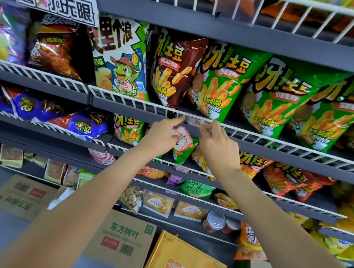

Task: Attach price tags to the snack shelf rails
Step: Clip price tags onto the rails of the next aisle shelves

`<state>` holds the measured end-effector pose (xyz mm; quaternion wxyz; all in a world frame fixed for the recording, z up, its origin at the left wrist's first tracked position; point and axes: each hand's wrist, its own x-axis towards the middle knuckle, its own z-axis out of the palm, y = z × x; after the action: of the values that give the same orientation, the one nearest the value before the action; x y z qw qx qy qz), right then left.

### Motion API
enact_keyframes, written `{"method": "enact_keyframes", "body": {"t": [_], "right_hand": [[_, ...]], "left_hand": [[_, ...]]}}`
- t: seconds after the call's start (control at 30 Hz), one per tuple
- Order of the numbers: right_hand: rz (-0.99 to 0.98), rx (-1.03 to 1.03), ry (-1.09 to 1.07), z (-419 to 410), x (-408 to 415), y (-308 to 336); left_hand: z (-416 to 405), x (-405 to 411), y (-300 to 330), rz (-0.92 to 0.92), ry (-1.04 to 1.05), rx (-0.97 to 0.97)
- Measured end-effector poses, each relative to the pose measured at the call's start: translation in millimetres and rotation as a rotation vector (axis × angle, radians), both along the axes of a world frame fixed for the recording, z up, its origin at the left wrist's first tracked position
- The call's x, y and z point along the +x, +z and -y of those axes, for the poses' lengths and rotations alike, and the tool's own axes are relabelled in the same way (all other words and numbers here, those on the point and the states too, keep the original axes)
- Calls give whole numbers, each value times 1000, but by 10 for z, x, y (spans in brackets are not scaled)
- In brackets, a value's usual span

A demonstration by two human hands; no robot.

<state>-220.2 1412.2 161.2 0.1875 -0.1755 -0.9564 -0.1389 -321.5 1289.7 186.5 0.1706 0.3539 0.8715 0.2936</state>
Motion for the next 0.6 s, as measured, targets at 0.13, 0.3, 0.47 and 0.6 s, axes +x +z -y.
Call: {"method": "enact_keyframes", "body": {"t": [0.13, 0.3, 0.47, 0.6], "right_hand": [[185, -1, -14, 24, 84, -101], [-131, -813, 78, 12, 201, 168], [-349, -1283, 143, -148, 468, 597], [-356, -1352, 203, -471, 915, 717]], "left_hand": [[123, 76, 8, -43, 48, 136], [94, 200, 83, -49, 106, 265], [-154, 513, 225, 7, 85, 311], [-509, 894, 318, 44, 85, 334]]}}
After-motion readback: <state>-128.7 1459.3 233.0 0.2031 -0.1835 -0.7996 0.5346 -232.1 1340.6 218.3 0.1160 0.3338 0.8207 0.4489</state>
